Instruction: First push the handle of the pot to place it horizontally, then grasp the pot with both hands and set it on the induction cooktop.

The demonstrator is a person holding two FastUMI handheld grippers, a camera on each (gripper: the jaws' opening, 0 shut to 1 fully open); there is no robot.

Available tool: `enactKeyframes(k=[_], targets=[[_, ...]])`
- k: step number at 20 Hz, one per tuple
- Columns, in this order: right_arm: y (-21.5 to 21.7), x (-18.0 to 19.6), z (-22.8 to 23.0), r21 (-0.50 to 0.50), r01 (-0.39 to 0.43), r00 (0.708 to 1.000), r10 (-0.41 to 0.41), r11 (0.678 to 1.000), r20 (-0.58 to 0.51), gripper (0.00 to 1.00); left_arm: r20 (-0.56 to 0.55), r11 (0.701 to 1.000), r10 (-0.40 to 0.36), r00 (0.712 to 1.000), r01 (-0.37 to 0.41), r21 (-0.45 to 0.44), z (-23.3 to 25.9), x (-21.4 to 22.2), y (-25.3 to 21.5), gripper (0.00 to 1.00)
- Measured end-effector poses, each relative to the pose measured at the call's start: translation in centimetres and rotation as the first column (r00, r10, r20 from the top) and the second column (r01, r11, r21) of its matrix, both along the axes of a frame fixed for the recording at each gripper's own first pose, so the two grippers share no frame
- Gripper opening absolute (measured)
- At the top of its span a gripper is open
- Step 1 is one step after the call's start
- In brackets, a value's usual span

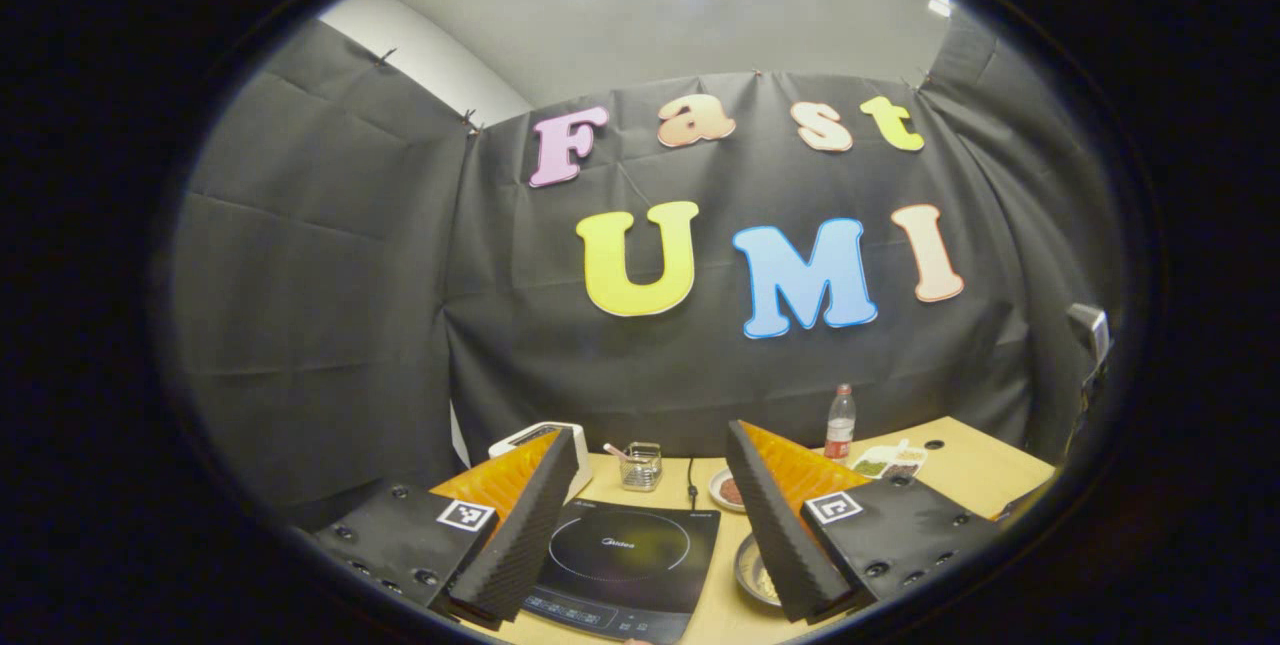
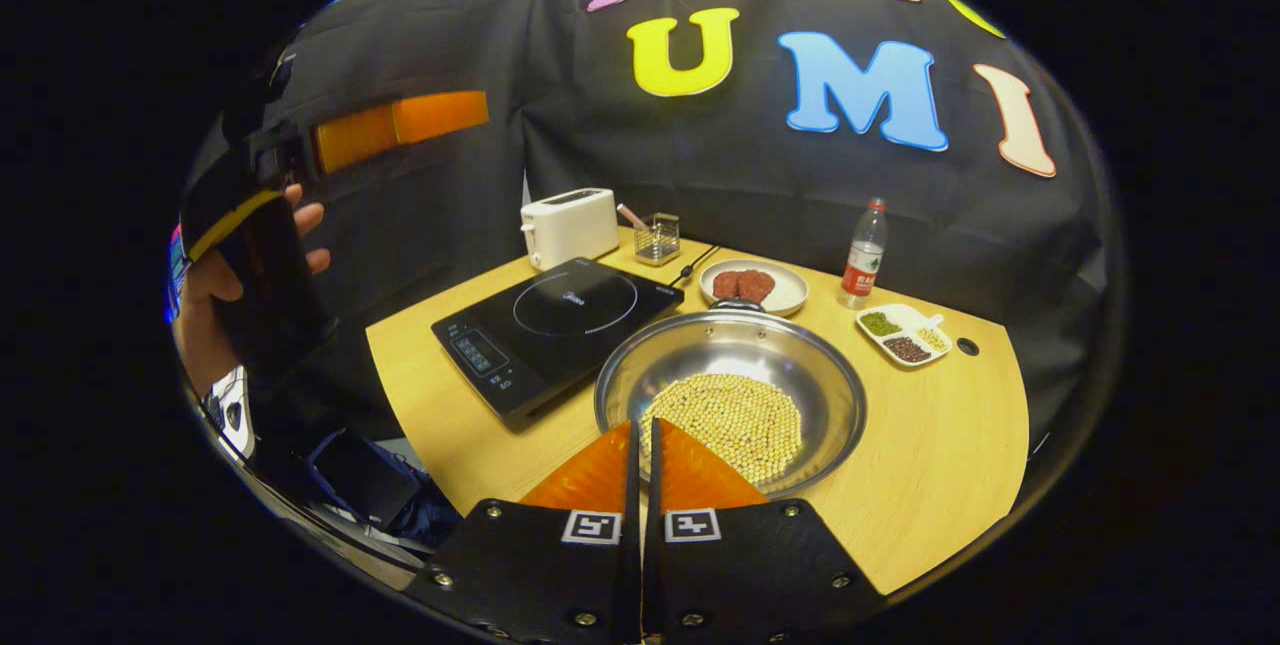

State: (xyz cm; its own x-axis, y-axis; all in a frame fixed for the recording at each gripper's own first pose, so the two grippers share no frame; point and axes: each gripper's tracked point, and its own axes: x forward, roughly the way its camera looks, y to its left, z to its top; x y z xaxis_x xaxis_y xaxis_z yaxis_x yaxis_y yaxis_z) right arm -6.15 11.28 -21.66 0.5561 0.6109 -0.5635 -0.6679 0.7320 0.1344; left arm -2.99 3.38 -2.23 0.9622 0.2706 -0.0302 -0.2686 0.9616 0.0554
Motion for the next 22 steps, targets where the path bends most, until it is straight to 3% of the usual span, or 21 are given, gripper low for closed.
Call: enactKeyframes(k=[3,4,6,7,11,14,22], targets=[[1.7,-1.0,-1.9,-0.045,-0.045,0.998,0.043,0.998,-0.05,0.02,-0.004,1.0,0.002,1.0,-0.002,-0.018,-0.8,0.0,1.4,0.97],[2.1,-1.2,-2.5,-0.059,-0.06,0.996,0.056,0.996,-0.066,0.02,-0.006,1.0,0.005,1.0,-0.005,-0.025,-1.0,0.1,1.9,0.91],[2.9,-1.6,-3.6,-0.091,-0.085,0.993,0.077,0.992,-0.09,0.02,-0.003,0.999,0.008,1.0,-0.008,-0.031,-1.1,0.2,2.8,0.91],[3.2,-1.9,-4.4,-0.108,-0.096,0.991,0.085,0.99,-0.105,0.02,-0.002,1.0,0.009,1.0,-0.009,-0.029,-1.3,0.1,3.4,1.0],[3.6,-2.3,-7.2,-0.182,-0.117,0.983,0.088,0.976,-0.161,0.02,-0.012,1.0,0.006,1.0,-0.007,-0.026,-2.4,0.3,4.9,0.98],[2.9,-2.4,-9.4,-0.247,-0.102,0.975,0.047,0.964,-0.217,0.02,-0.027,0.999,-0.004,1.0,0.003,-0.039,-3.3,1.3,5.8,1.0],[1.6,-1.7,-11.0,-0.295,0.007,0.945,-0.103,0.956,-0.312,0.01,-0.027,0.994,-0.07,0.997,0.068,-0.088,-5.4,5.0,6.1,1.0]])
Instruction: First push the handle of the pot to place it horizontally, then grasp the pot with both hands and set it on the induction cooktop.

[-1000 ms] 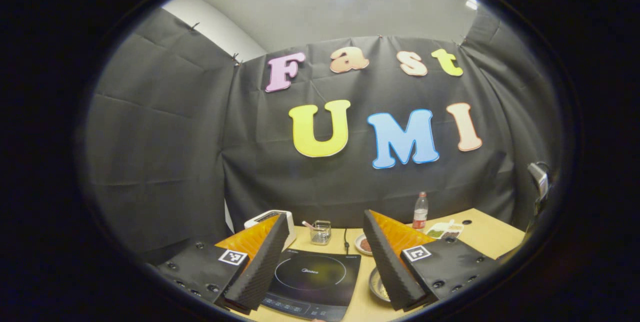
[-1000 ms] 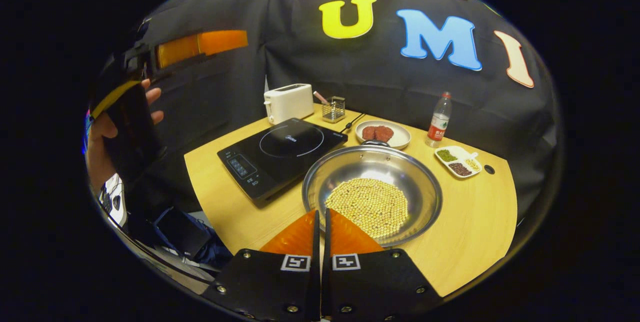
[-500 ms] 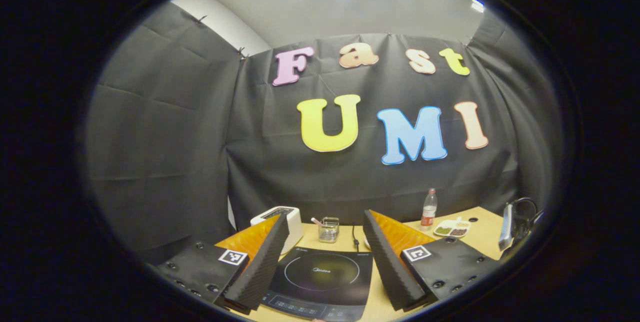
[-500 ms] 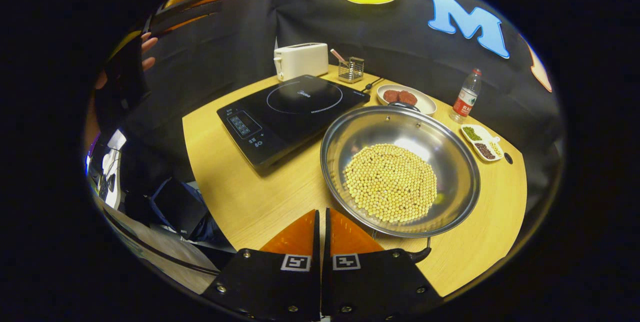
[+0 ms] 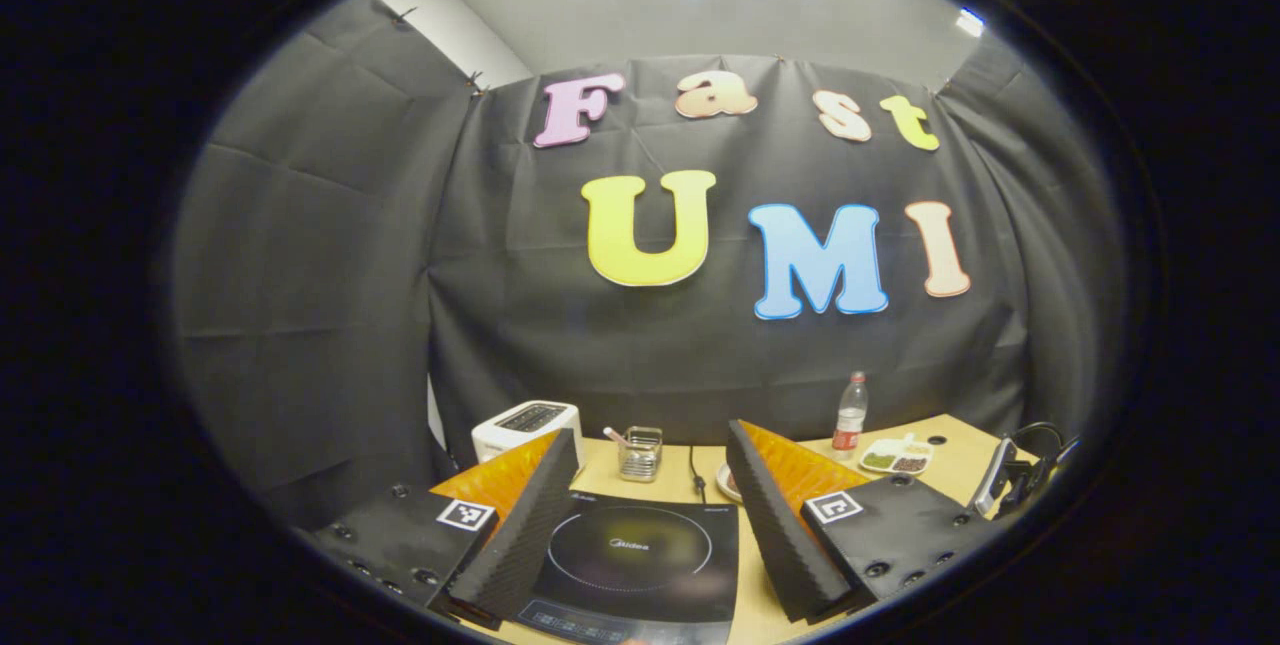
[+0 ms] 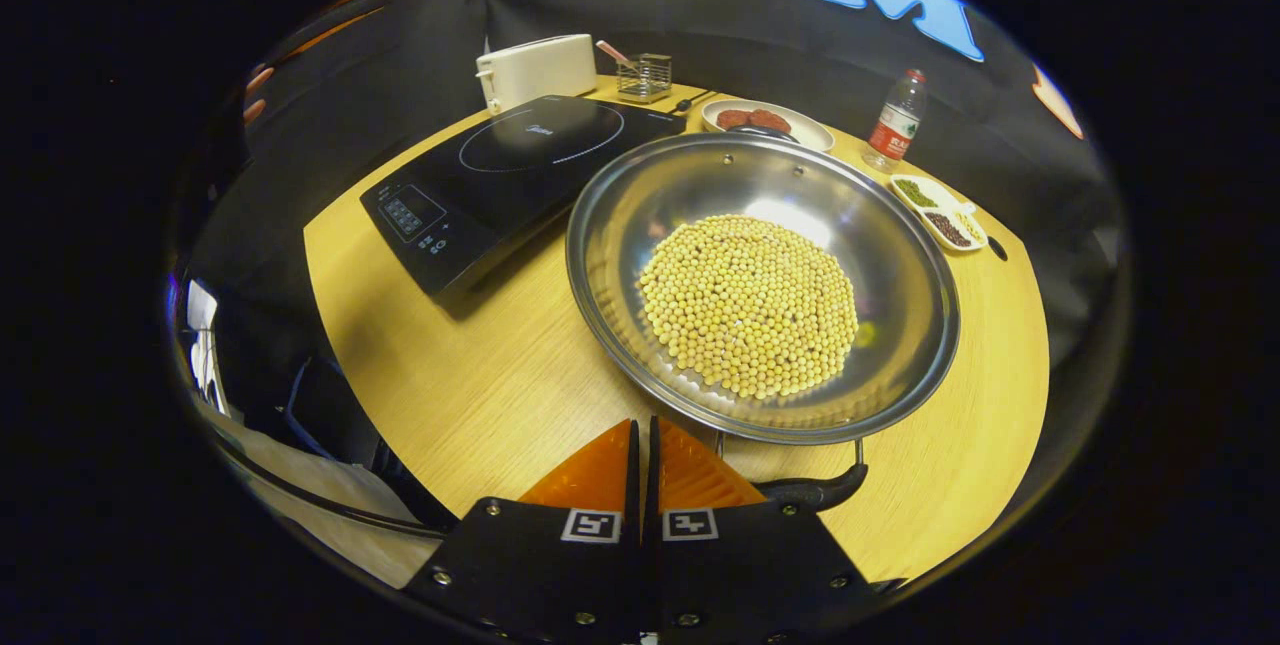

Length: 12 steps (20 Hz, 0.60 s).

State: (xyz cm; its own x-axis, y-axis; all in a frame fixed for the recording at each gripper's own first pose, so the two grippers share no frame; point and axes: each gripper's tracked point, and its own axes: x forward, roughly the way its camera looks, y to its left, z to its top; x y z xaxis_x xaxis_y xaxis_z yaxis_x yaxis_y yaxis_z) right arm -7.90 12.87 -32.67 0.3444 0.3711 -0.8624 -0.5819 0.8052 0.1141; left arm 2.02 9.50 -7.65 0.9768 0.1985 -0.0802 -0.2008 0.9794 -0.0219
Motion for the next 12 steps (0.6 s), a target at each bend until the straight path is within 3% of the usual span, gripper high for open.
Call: enactKeyframes(k=[2,8,10,11,12], targets=[[-0.1,0.0,-0.1,0.003,0.049,0.998,-0.049,0.999,-0.027,0.01,0.001,0.999,-0.034,0.999,0.034,-0.012,-0.5,1.3,-0.3,0.97],[-1.9,0.8,-0.8,-0.066,0.147,0.988,-0.149,0.987,-0.029,0.01,0.028,0.991,-0.127,0.992,0.128,-0.046,-1.4,4.3,-0.8,1.0],[-2.8,1.0,-0.7,-0.084,0.174,0.984,-0.176,0.981,-0.021,0.01,0.023,0.989,-0.137,0.99,0.138,-0.058,-1.9,4.9,-1.1,0.97],[-3.2,1.1,-0.8,-0.093,0.184,0.982,-0.187,0.979,-0.019,0.01,0.022,0.987,-0.145,0.989,0.146,-0.064,-2.0,5.1,-1.5,0.91],[-3.7,1.2,-0.9,-0.101,0.194,0.98,-0.197,0.976,-0.02,0.01,0.02,0.985,-0.156,0.988,0.157,-0.067,-2.1,5.2,-1.9,0.98]])
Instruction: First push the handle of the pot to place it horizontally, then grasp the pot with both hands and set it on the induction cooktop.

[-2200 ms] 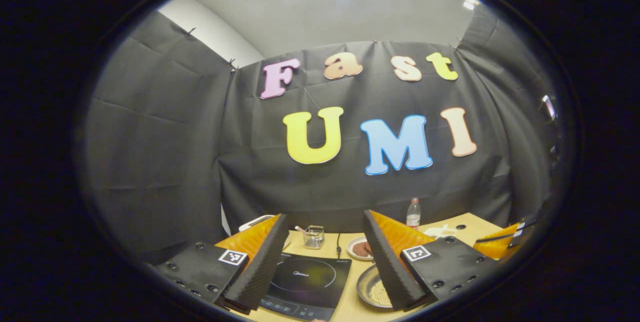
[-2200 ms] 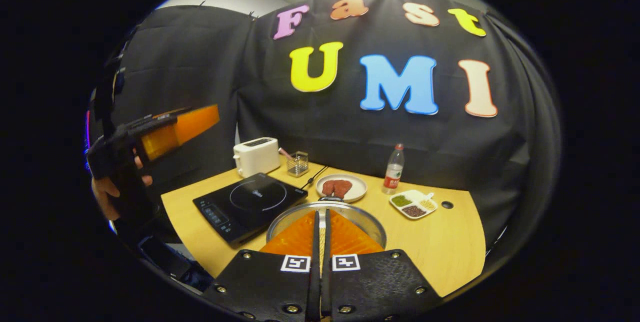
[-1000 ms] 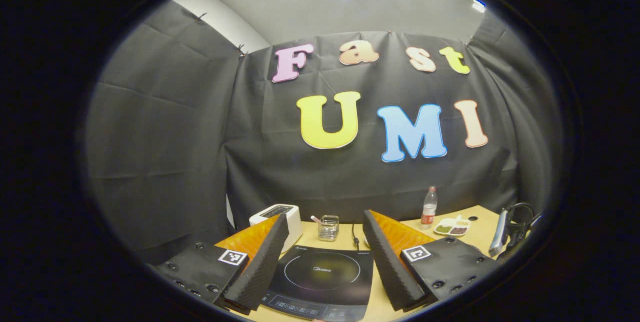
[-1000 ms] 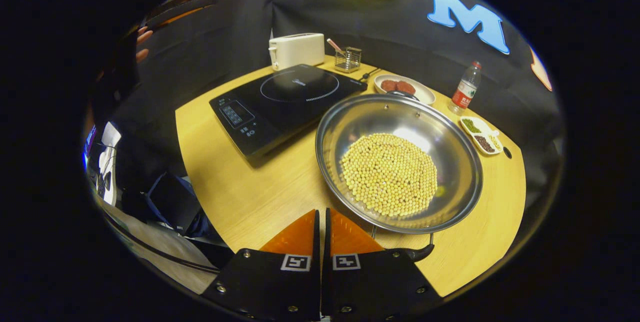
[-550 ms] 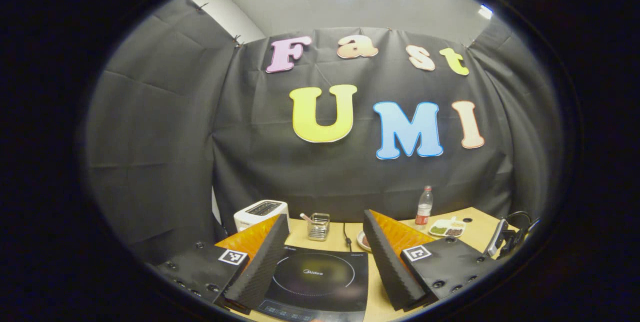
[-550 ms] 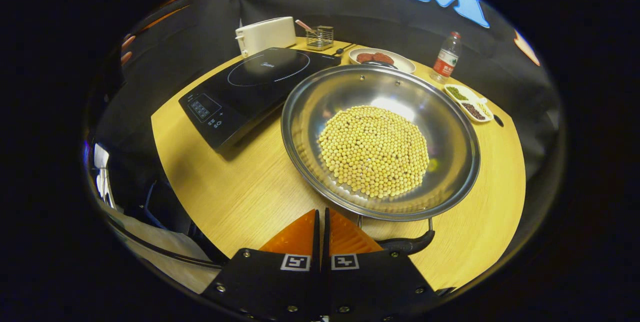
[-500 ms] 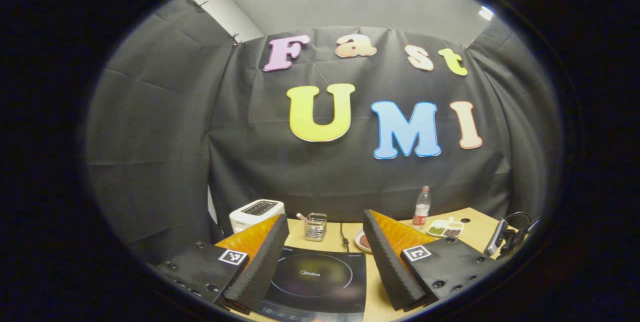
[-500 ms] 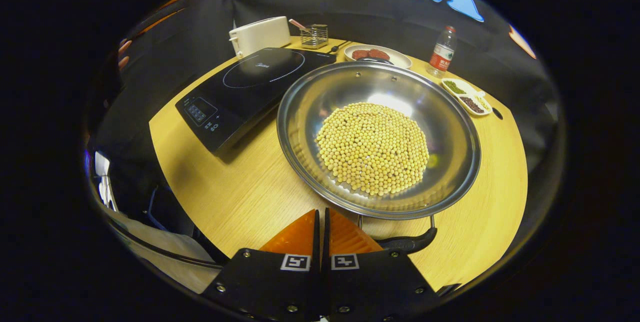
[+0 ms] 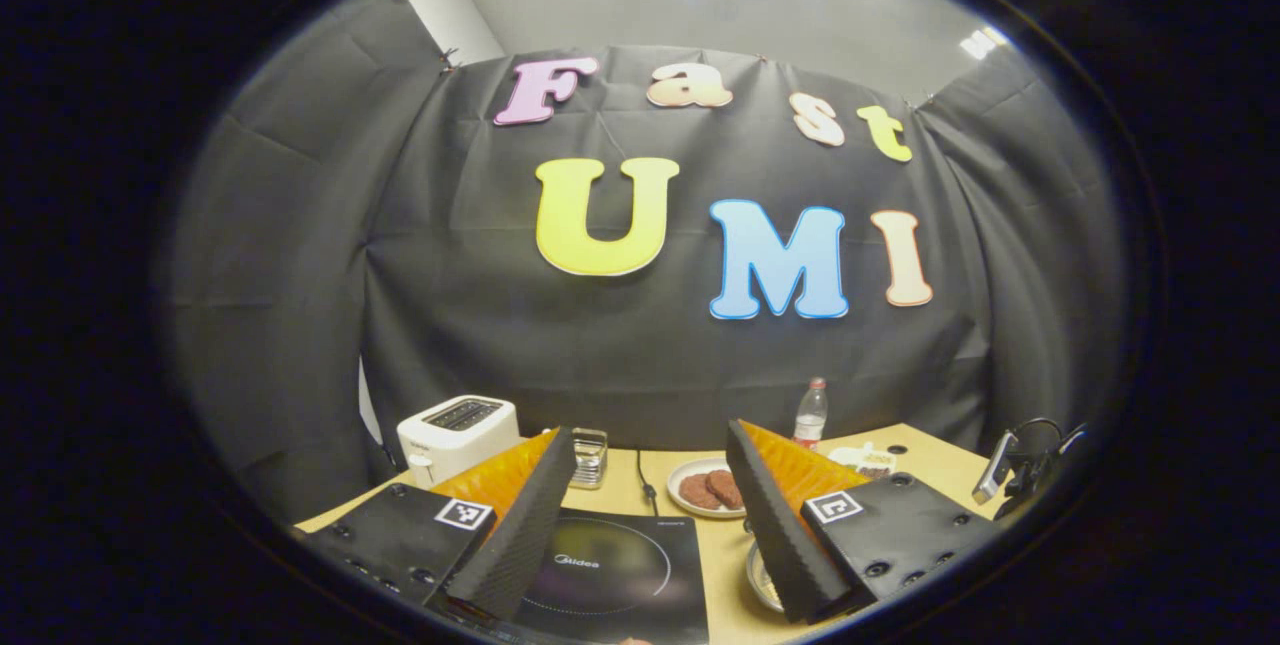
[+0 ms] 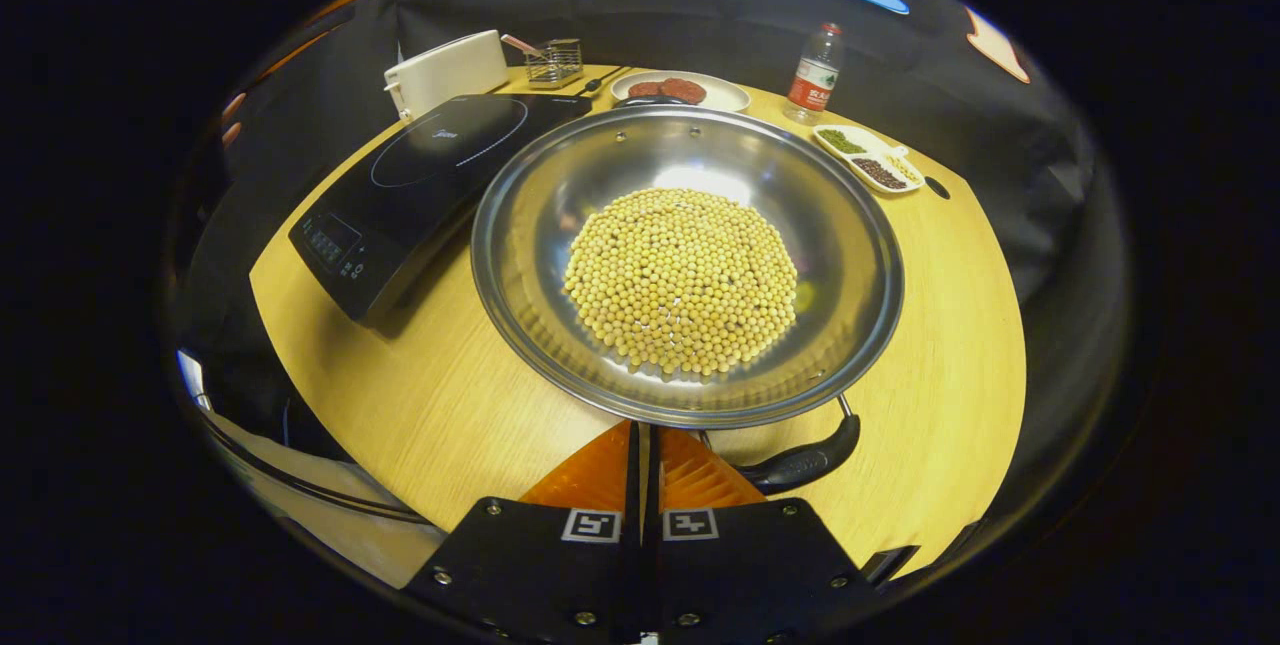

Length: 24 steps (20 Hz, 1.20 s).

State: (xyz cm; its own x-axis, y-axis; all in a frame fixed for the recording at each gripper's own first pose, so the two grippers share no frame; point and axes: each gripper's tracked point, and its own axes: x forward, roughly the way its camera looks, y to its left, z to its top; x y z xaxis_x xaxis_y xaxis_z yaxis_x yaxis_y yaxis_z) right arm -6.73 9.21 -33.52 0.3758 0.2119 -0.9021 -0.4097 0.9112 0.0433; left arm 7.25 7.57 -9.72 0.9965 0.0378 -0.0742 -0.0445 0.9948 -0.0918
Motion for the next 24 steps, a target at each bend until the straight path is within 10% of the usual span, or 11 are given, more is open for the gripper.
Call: enactKeyframes(k=[24], targets=[[-13.3,8.5,-2.1,-0.081,0.175,0.985,-0.173,0.981,0.028,0.01,-0.084,0.995,0.08,0.993,-0.074,0.07,-0.9,1.8,-6.9,0.99]])
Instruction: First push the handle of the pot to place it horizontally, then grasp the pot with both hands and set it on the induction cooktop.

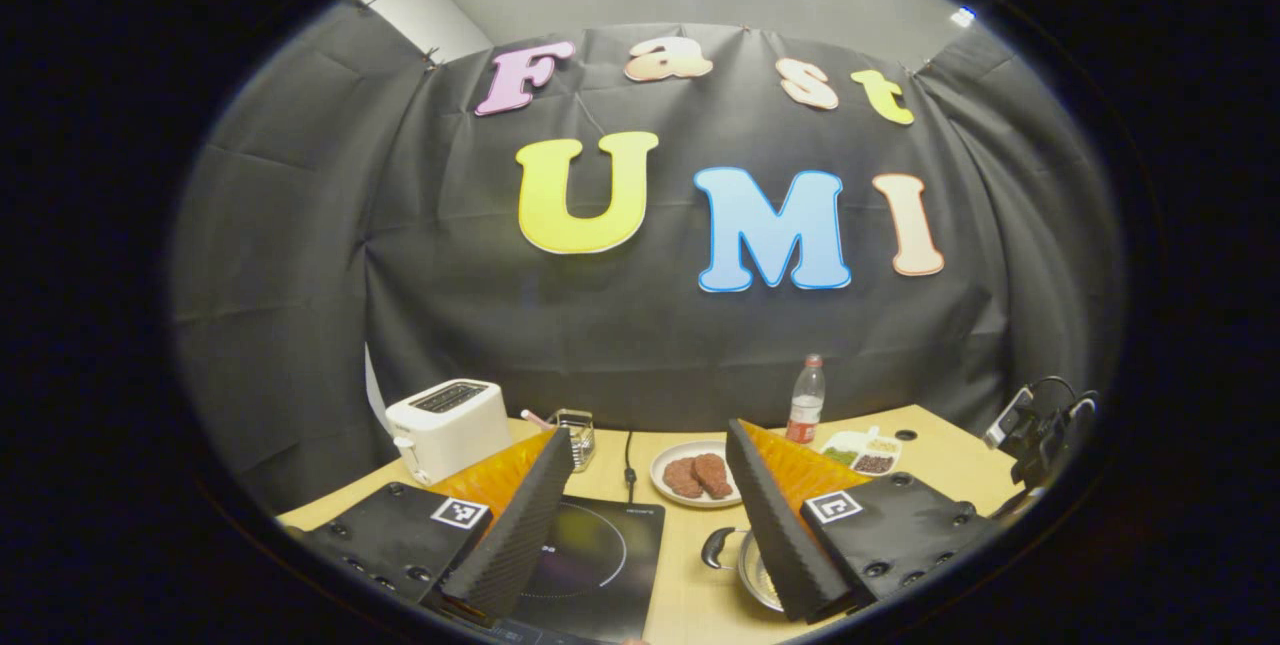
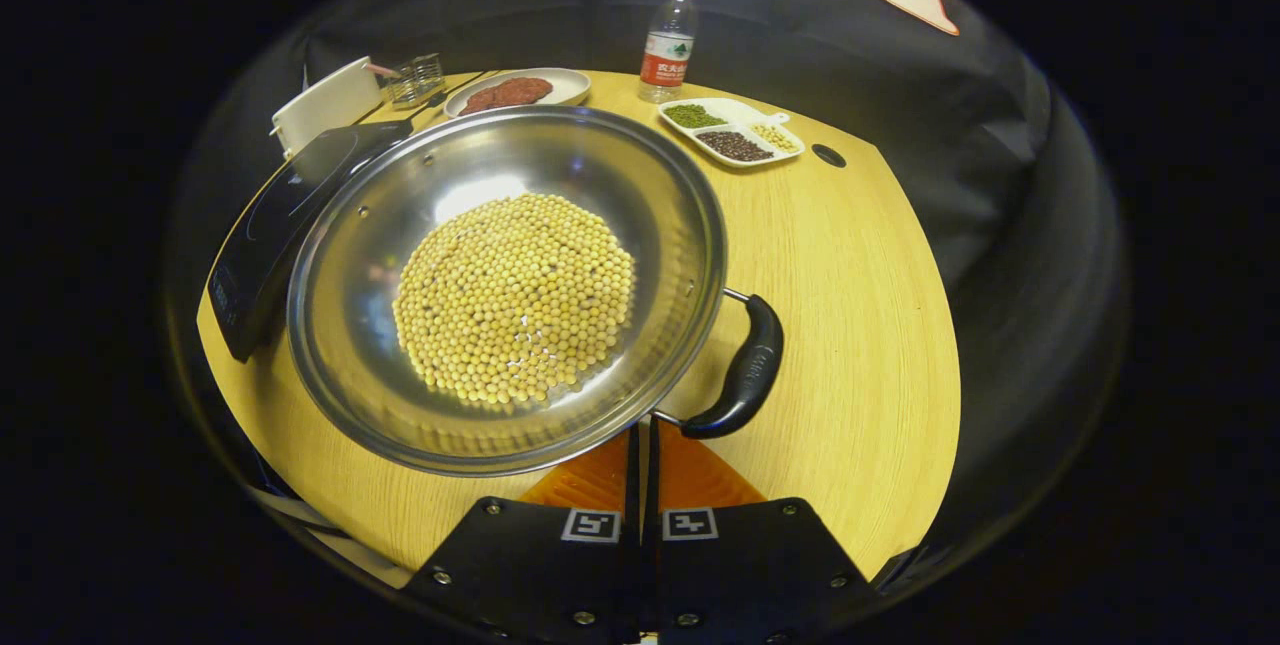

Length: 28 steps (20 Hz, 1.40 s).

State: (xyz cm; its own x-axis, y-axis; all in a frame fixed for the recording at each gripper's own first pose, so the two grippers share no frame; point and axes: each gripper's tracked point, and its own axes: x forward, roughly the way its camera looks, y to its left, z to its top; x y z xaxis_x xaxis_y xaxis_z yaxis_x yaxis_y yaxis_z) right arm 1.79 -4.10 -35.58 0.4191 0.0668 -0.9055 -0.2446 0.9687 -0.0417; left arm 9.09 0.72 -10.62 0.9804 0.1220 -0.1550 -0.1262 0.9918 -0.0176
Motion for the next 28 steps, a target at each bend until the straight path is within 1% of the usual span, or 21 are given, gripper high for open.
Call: enactKeyframes(k=[4,6,13,17,18,20,21,22,23,24,26,28], targets=[[-1.8,2.0,-0.1,0.033,0.063,0.998,-0.064,0.997,0.015,0.01,-0.014,1.0,0.019,1.0,-0.019,0.016,0.0,-0.2,-0.5,0.99],[-2.1,2.9,0.0,0.07,0.104,0.994,-0.106,0.992,0.02,0.01,-0.022,0.999,0.027,0.999,-0.027,0.022,-0.1,-0.4,-0.9,0.99],[-3.0,5.8,0.2,0.138,0.224,0.97,-0.235,0.965,0.066,0.01,-0.044,0.998,0.057,0.997,-0.055,0.042,-0.8,-1.0,-1.4,0.99],[-3.8,6.2,0.8,0.139,0.241,0.96,-0.257,0.961,0.113,0.01,-0.081,0.997,0.063,0.995,-0.059,0.047,-2.5,-1.1,-1.7,0.99],[-4.1,6.1,1.3,0.135,0.238,0.958,-0.255,0.962,0.129,0.01,-0.088,0.997,0.059,0.994,-0.055,0.046,-3.0,-1.0,-1.9,0.94],[-4.5,6.3,2.8,0.158,0.234,0.947,-0.262,0.959,0.187,0.01,-0.109,0.998,0.045,0.993,-0.041,0.041,-4.0,-0.7,-2.6,0.95],[-4.6,6.4,4.0,0.176,0.235,0.937,-0.271,0.956,0.22,0.01,-0.121,0.999,0.038,0.992,-0.033,0.04,-4.6,-0.6,-2.9,1.0],[-4.6,6.7,5.0,0.205,0.23,0.925,-0.279,0.951,0.257,0.1,-0.13,0.999,0.029,0.991,-0.024,0.037,-5.3,-0.4,-3.3,0.99],[-4.1,6.9,6.1,0.241,0.213,0.914,-0.281,0.947,0.292,0.22,-0.139,0.999,0.018,0.99,-0.014,0.032,-5.8,-0.2,-3.7,1.0],[-4.1,7.0,7.0,0.263,0.201,0.902,-0.283,0.944,0.327,0.48,-0.148,1.0,0.008,0.989,-0.005,0.026,-6.3,0.0,-4.1,1.0],[-4.2,8.0,7.7,0.269,0.189,0.879,-0.285,0.944,0.383,1.0,-0.162,1.0,-0.01,0.987,0.013,0.015,-7.2,0.6,-4.8,1.0],[-4.0,8.3,8.1,0.266,0.18,0.87,-0.28,0.947,0.406,1.0,-0.178,1.0,-0.027,0.984,0.028,0.004,-8.1,1.2,-5.4,1.0]])
